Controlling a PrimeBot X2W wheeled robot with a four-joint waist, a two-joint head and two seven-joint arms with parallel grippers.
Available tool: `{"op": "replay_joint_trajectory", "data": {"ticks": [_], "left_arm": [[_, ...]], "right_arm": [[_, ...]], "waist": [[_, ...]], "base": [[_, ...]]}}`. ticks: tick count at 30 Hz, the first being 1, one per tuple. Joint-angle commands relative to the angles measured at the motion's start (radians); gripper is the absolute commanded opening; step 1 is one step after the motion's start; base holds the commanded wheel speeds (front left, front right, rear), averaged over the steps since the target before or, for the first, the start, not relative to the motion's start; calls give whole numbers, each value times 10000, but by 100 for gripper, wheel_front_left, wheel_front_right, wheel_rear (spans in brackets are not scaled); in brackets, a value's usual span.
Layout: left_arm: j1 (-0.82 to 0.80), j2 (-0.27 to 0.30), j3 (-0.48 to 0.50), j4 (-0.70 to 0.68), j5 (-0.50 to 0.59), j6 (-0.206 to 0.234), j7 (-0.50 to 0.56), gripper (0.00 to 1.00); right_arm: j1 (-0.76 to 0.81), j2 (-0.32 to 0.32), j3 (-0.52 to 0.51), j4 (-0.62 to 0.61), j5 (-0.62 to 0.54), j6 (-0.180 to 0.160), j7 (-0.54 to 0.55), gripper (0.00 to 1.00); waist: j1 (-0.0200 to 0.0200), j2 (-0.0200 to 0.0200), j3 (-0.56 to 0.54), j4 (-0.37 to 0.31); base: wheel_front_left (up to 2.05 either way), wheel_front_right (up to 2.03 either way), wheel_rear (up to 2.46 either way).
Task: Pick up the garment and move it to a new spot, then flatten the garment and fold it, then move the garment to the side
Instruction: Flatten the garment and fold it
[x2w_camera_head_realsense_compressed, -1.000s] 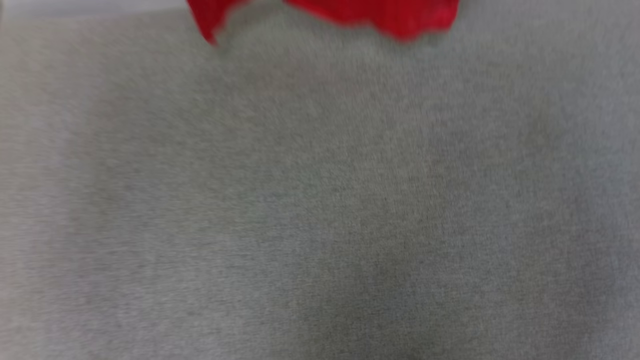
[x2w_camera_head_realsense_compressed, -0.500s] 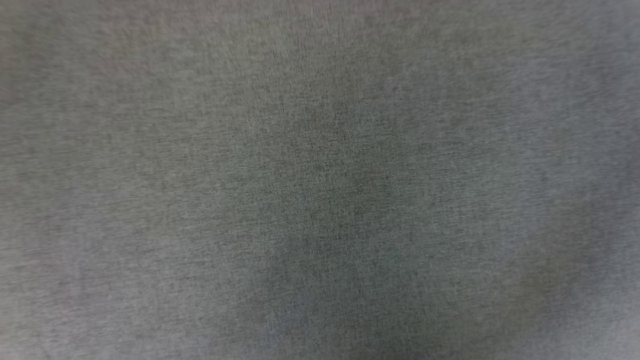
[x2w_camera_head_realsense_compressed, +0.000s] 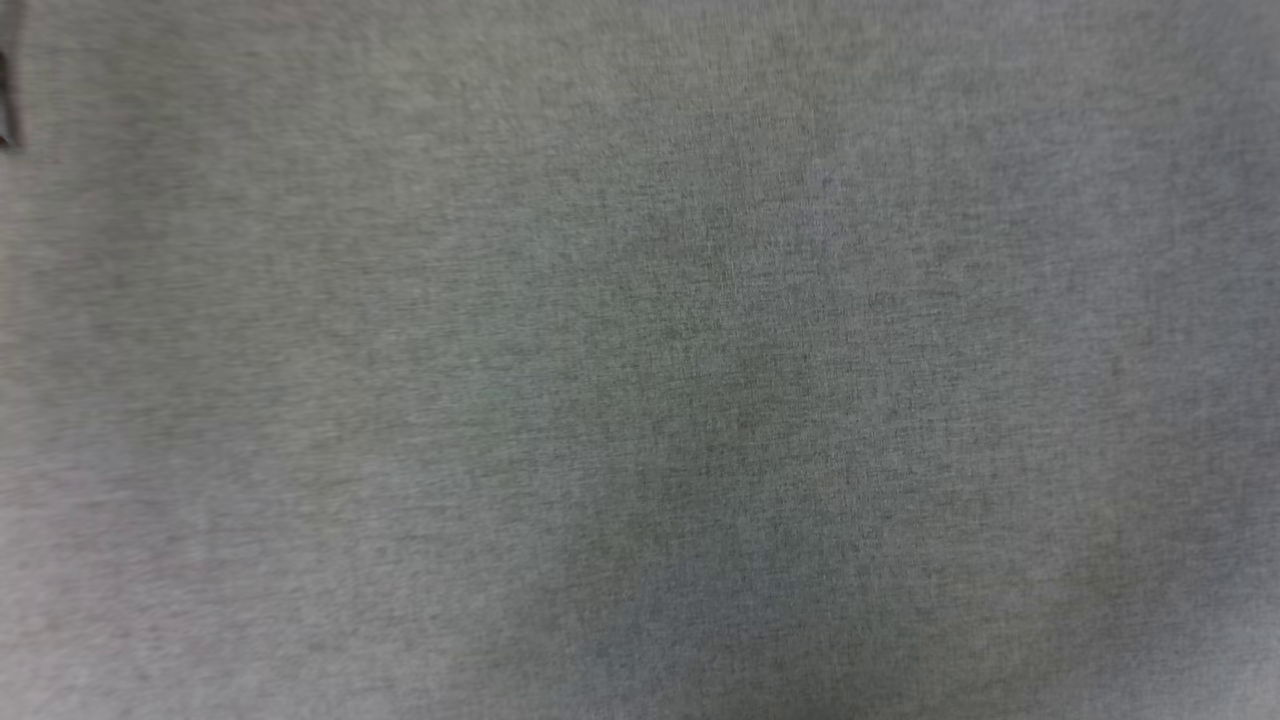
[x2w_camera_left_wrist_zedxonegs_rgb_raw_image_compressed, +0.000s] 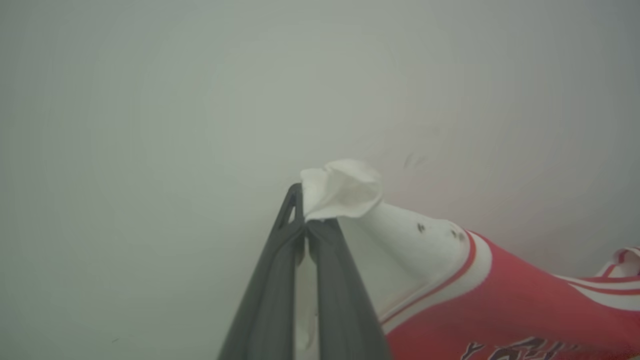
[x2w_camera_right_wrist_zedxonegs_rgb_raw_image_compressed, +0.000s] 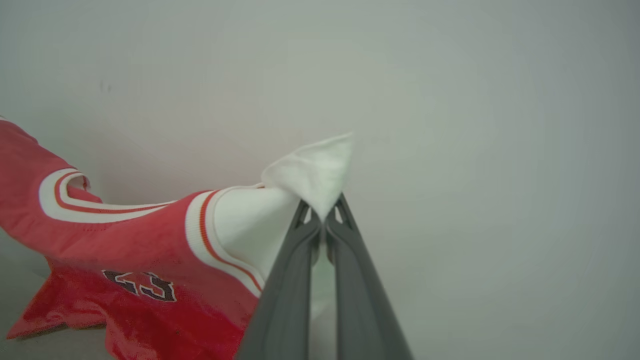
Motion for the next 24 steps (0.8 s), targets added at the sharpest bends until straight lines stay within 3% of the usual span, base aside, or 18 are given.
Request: {"op": "replay_joint_trajectory", "data": {"ticks": [1, 10, 18, 24], "left_arm": [[722, -145, 36, -145, -184, -38, -156, 0], [5545, -340, 550, -1290, -1378, 172, -854, 0], [10242, -470, 590, -2755, -1924, 581, -1172, 0], [13151, -520, 354, -3665, -2251, 1003, -902, 0]], "right_arm": [[675, -244, 215, -49, 325, -11, 98, 0], [5039, -995, 878, -635, 1662, -12, 409, 0], [8908, -1296, 471, -1665, 2379, -11, 252, 0], [11987, -1108, -219, -2616, 2600, -11, 561, 0]], "waist": [[-2, 0, -611, 282], [-2, 0, -3023, 635], [-2, 0, -4836, 801], [-2, 0, -5824, 817]], "base": [[0, 0, 0], [0, 0, 0], [0, 0, 0], [0, 0, 0]]}}
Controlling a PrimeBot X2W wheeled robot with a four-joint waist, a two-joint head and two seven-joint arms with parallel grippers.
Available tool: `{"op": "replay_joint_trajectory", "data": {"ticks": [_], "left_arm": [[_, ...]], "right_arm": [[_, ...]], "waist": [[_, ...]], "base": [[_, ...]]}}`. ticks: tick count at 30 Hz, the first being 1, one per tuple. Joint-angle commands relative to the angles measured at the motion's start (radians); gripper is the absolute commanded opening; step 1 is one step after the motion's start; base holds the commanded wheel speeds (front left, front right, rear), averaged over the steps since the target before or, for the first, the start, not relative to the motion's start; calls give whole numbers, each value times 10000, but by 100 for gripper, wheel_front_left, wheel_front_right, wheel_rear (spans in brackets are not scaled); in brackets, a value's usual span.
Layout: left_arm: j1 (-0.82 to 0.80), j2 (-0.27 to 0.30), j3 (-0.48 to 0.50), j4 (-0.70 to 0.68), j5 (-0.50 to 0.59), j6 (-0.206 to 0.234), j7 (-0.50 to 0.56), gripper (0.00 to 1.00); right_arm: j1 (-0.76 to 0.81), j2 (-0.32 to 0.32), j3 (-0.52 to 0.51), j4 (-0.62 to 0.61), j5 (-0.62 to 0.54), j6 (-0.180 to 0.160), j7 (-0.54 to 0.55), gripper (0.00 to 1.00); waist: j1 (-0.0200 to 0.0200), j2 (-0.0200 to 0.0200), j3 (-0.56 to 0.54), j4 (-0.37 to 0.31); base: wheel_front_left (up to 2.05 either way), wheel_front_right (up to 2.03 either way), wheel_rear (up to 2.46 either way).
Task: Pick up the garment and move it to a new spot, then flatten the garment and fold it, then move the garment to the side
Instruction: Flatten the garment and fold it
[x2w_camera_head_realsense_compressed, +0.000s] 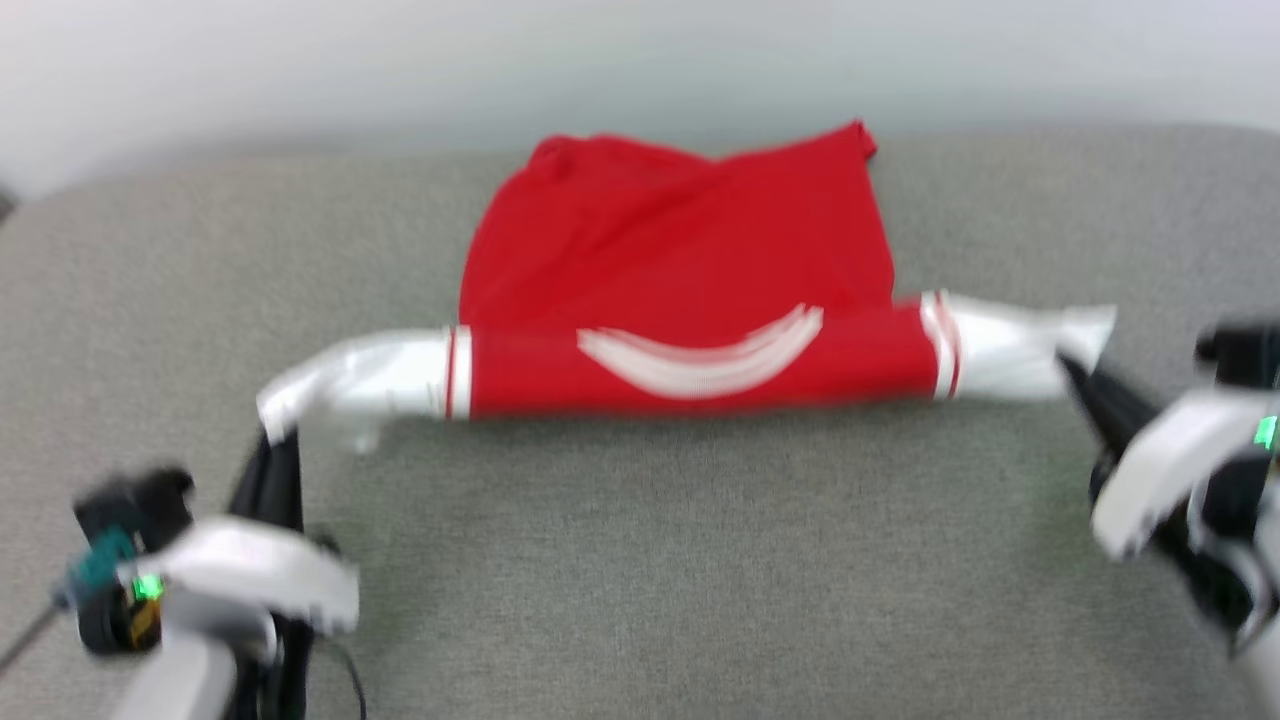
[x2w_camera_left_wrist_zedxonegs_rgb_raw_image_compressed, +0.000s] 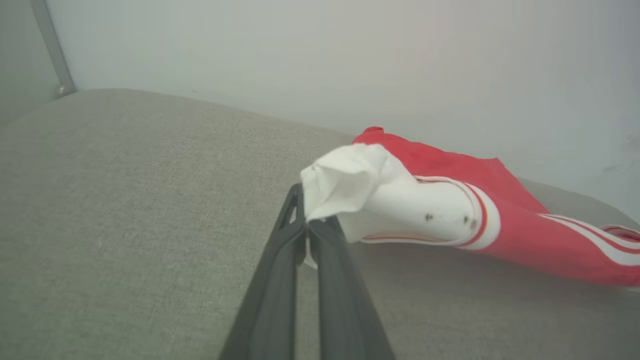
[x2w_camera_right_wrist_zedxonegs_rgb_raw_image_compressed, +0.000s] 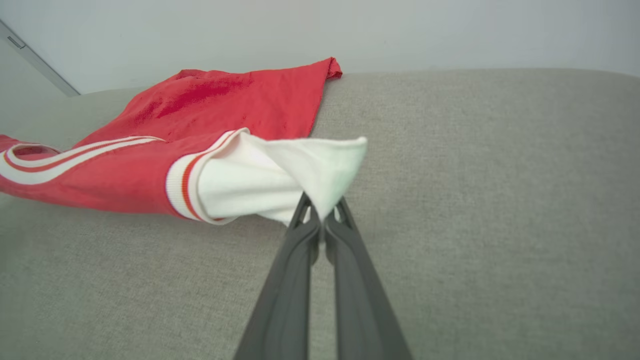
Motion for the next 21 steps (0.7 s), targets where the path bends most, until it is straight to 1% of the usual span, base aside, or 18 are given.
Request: {"op": "replay_joint_trajectory", "data": {"ticks": [1, 3, 8, 11, 14, 15, 16, 17, 18, 19, 21], "left_arm": [[838, 112, -87, -188, -25, 162, 156, 0], [1664, 137, -195, -372, -154, 292, 352, 0], [3418, 247, -487, -594, -237, 577, 680, 0], [4154, 286, -683, -600, -209, 750, 808, 0], [4591, 209, -826, -537, -240, 864, 894, 0], [4659, 181, -846, -519, -242, 892, 879, 0], [4659, 181, -846, -519, -242, 892, 879, 0], [4727, 166, -882, -509, -222, 925, 851, 0], [4795, 135, -908, -484, -218, 961, 848, 0], [4833, 147, -974, -460, -164, 1002, 900, 0], [4751, 128, -1060, -508, -74, 1053, 959, 0]], "right_arm": [[1081, 150, -261, -355, 112, -11, 135, 0], [2107, 250, -483, -679, 21, -12, 376, 0], [4566, 863, -1288, -1491, -535, -11, 991, 0], [5947, 1383, -1856, -1968, -1060, -11, 1384, 0], [7124, 1906, -2488, -2395, -1737, -11, 1889, 0], [7440, 2042, -2687, -2540, -2061, -11, 2072, 16], [7440, 2042, -2687, -2540, -2061, -11, 2072, 16], [7685, 2203, -2855, -2689, -2251, -11, 2243, 26], [7909, 2420, -3063, -2813, -2429, -12, 2459, 51], [8040, 2513, -3173, -3015, -2692, -11, 2590, 100], [8108, 2801, -3393, -3425, -2842, -11, 2857, 100]], "waist": [[3, -1, -814, 78], [3, -1, -1059, 38], [3, -1, -1648, -20], [3, -1, -1922, 6], [3, -1, -2059, 66], [3, -1, -2097, 90], [3, -1, -2097, 90], [3, -1, -2129, 114], [3, -1, -2148, 134], [3, -1, -2164, 155], [3, -1, -2186, 224]], "base": [[0, 0, 0], [0, 0, 0], [0, 0, 0], [0, 0, 0], [0, 0, 0], [0, 0, 0], [0, 0, 0], [0, 0, 0], [0, 0, 0], [0, 0, 0], [0, 0, 0]]}}
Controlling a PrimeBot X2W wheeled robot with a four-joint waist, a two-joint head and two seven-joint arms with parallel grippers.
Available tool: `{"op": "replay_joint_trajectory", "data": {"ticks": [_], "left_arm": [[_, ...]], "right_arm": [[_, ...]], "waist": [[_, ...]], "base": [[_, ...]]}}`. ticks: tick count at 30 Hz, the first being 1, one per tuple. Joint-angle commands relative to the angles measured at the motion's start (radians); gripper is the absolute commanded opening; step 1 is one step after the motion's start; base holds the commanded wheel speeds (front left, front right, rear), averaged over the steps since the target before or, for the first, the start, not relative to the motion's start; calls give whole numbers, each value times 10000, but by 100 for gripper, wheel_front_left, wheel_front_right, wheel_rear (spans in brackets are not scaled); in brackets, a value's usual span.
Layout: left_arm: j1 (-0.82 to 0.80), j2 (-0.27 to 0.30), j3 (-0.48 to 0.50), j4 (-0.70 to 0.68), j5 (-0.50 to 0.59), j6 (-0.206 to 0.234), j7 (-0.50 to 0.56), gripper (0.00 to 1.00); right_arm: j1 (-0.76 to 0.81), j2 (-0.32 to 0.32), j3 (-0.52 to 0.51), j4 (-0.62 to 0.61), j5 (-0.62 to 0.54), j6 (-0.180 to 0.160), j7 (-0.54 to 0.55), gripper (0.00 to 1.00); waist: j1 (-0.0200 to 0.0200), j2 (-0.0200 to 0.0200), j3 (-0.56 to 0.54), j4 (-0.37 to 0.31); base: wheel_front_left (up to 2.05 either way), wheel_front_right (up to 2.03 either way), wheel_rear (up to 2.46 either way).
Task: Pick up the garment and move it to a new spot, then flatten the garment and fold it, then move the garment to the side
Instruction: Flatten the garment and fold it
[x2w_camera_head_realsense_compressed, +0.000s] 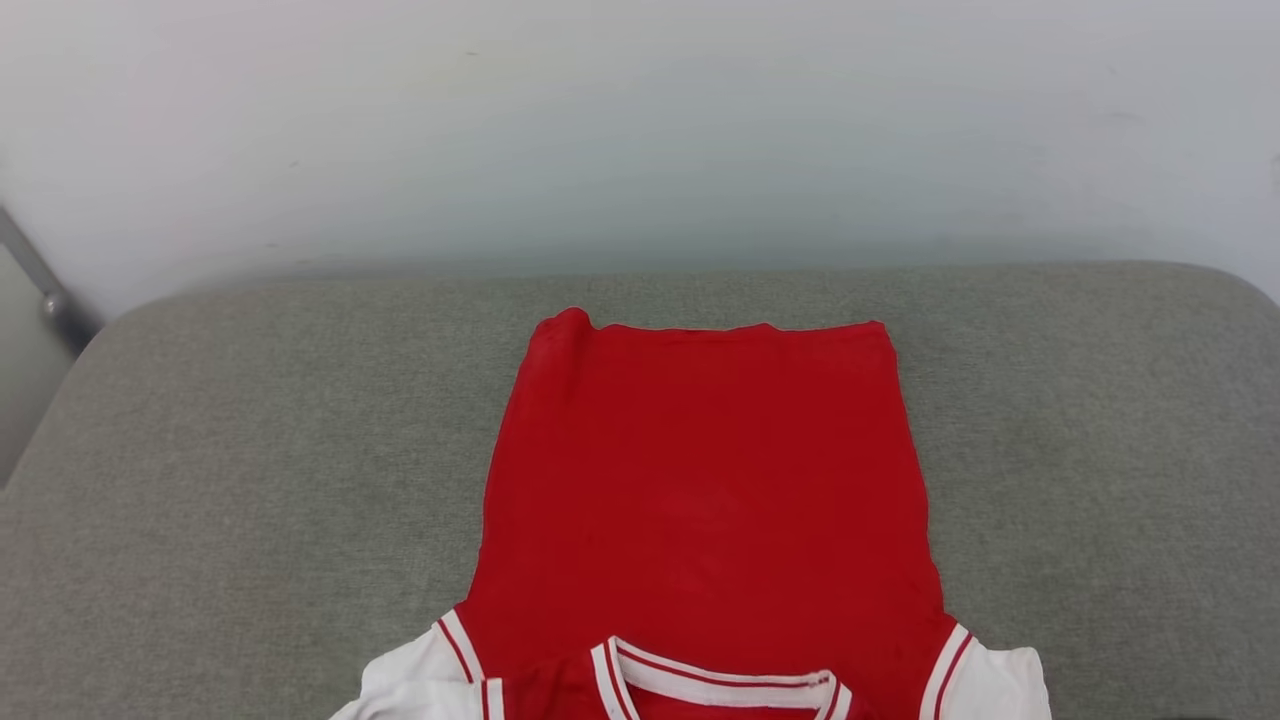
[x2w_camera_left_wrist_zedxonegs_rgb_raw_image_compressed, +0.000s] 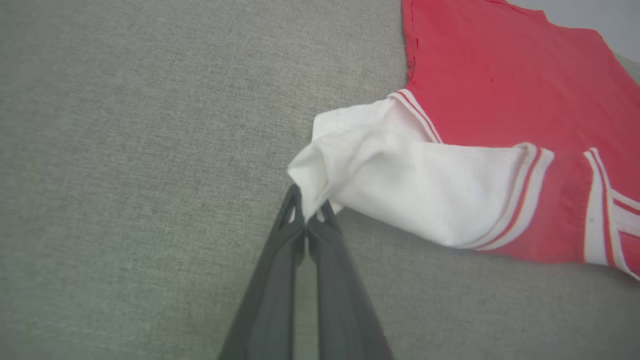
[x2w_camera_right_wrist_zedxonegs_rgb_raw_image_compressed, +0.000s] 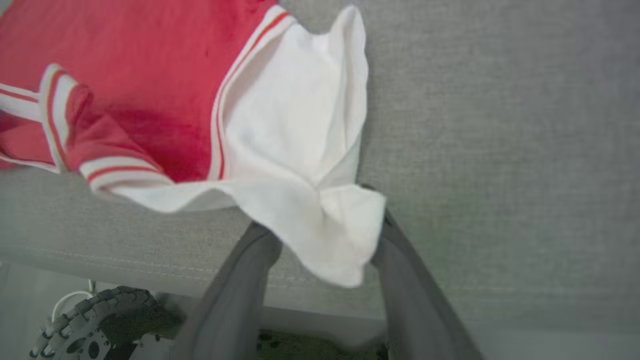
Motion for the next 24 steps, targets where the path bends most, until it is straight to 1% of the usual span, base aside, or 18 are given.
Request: {"op": "replay_joint_trajectory", "data": {"ticks": [1, 5, 8, 12, 16, 20, 24], "left_arm": [[-24, -21, -28, -66, 80, 37, 55, 0], [-204, -4, -149, -243, 211, 121, 98, 0], [-308, -24, -193, -464, 324, 213, 33, 0], [-570, -80, -339, -817, 503, 258, 64, 0], [-1161, -312, -546, -1152, 727, 83, -128, 0], [-1849, -618, -811, -1356, 996, -68, -316, 0], [-2448, -954, -1051, -1470, 1187, -263, -591, 0]], "right_arm": [[-77, 57, -147, -323, -171, -9, 70, 100], [-883, 135, -750, -922, -263, -9, 287, 100], [-1975, 158, -1397, -707, -149, -9, 190, 100], [-3942, 168, -1968, 506, -75, -8, 299, 100], [-6189, -268, -2224, 2029, -55, -8, 856, 100], [-8282, -751, -2508, 3505, -229, -9, 1956, 100], [-10047, -1197, -2623, 4625, -657, -8, 3474, 100]], "waist": [[4, 0, -14, 72], [4, 0, 24, 216], [4, 0, 143, 393], [4, 0, 538, 831], [4, 0, 1510, 1455], [4, 0, 2487, 2144], [4, 0, 3348, 2654]], "base": [[0, 0, 0], [0, 0, 0], [0, 0, 0], [0, 0, 0], [0, 0, 0], [0, 0, 0], [0, 0, 0]]}}
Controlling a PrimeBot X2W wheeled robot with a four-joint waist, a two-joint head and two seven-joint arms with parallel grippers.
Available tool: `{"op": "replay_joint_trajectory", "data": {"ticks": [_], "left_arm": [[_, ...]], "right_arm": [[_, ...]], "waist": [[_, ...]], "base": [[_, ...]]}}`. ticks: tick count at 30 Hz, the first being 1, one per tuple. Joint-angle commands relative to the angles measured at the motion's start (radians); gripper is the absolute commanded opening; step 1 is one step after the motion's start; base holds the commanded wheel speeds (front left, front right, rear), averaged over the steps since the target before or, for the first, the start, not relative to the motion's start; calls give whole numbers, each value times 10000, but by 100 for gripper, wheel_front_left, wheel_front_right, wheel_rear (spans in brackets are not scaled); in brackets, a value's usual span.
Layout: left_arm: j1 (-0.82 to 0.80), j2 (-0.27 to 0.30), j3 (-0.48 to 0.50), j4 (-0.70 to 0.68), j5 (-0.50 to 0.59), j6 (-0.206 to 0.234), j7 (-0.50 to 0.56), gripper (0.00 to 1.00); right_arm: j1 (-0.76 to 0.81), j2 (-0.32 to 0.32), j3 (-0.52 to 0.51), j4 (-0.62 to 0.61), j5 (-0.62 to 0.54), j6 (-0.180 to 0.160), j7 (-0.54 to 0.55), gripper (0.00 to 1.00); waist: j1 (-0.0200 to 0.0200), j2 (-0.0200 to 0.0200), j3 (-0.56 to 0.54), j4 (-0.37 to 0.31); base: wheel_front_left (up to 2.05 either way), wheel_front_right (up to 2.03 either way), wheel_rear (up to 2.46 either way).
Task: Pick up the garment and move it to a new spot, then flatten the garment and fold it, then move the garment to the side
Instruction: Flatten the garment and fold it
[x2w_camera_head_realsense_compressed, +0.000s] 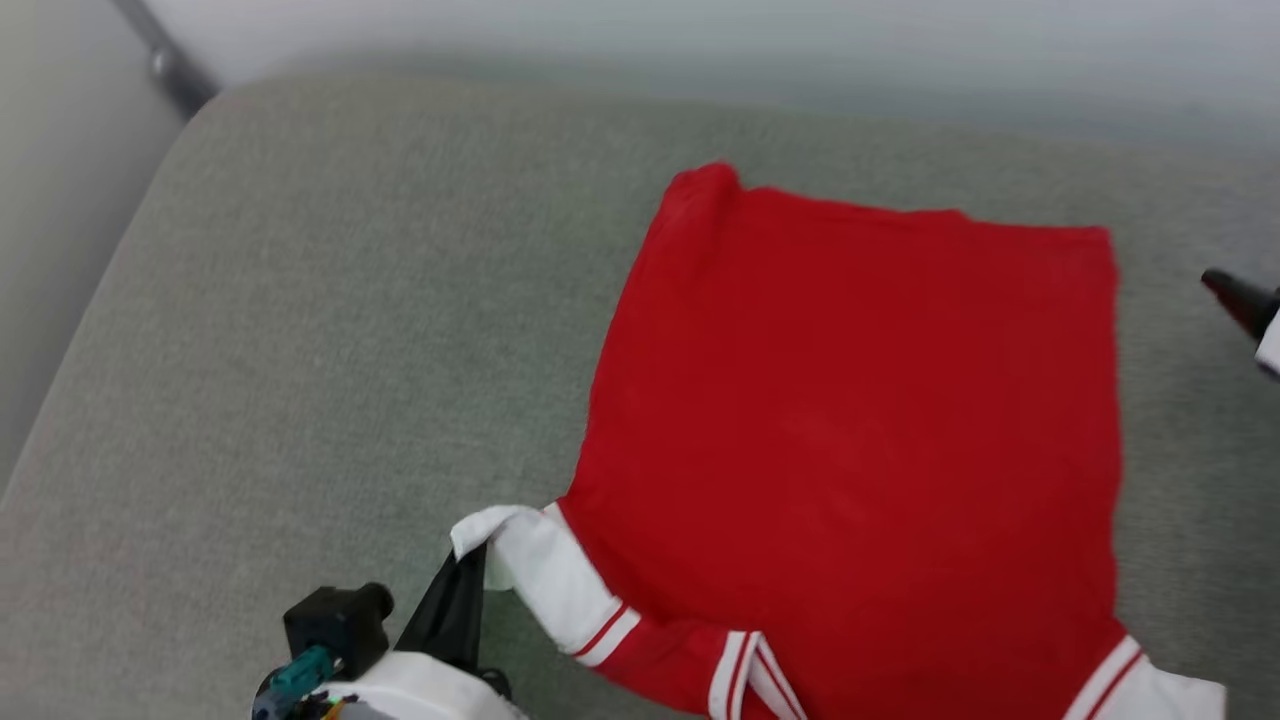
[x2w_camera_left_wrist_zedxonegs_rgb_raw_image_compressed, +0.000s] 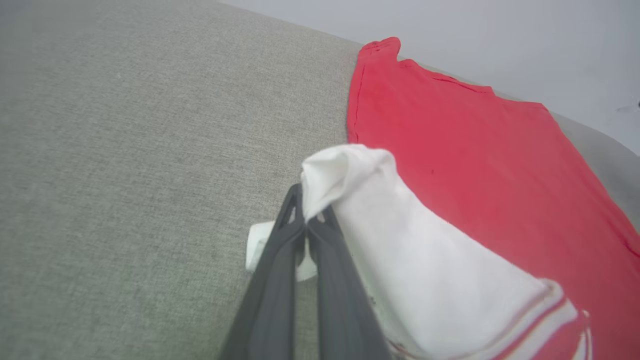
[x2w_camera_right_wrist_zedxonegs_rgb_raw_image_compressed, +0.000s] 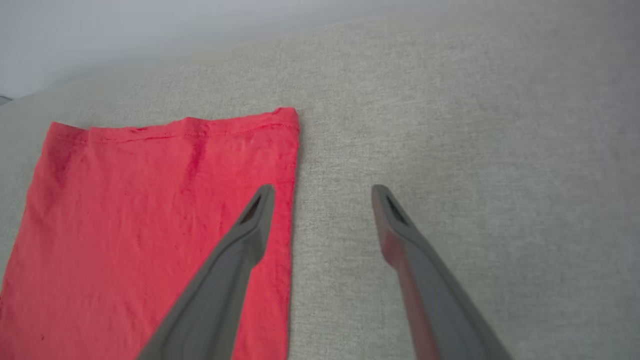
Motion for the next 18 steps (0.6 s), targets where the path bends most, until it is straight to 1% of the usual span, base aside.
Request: {"op": "replay_joint_trajectory", "data": {"ticks": [1, 5, 9, 14, 17, 18], "left_arm": [[-305, -129, -61, -45, 74, -88, -125, 0], [-750, -383, -250, -97, 234, -231, -260, 0], [-1090, -525, -342, -32, 339, -312, -376, 0], [-1390, -714, -476, 33, 416, -420, -485, 0], [-1492, -786, -519, 72, 437, -458, -525, 0], [-1521, -813, -527, 75, 434, -465, -550, 0]], "right_arm": [[-576, -161, -30, 299, -200, -4, 477, 100], [-1735, -399, -381, 837, -696, -5, 1649, 100], [-2465, -320, -640, 995, -1262, -4, 2514, 100], [-2765, -144, -1148, 1250, -1835, -5, 3337, 100], [-2484, 54, -1478, 1470, -2164, -7, 3776, 100], [-2410, 120, -1565, 1514, -2267, -8, 3939, 94]], "waist": [[-2, 0, 1120, 911], [-2, 0, 1675, 1305], [-2, 0, 2149, 1547], [-2, 0, 2537, 1646], [-2, 0, 2630, 1675], [-2, 0, 2655, 1676]], "base": [[0, 0, 0], [0, 0, 0], [0, 0, 0], [0, 0, 0], [0, 0, 0], [0, 0, 0]]}}
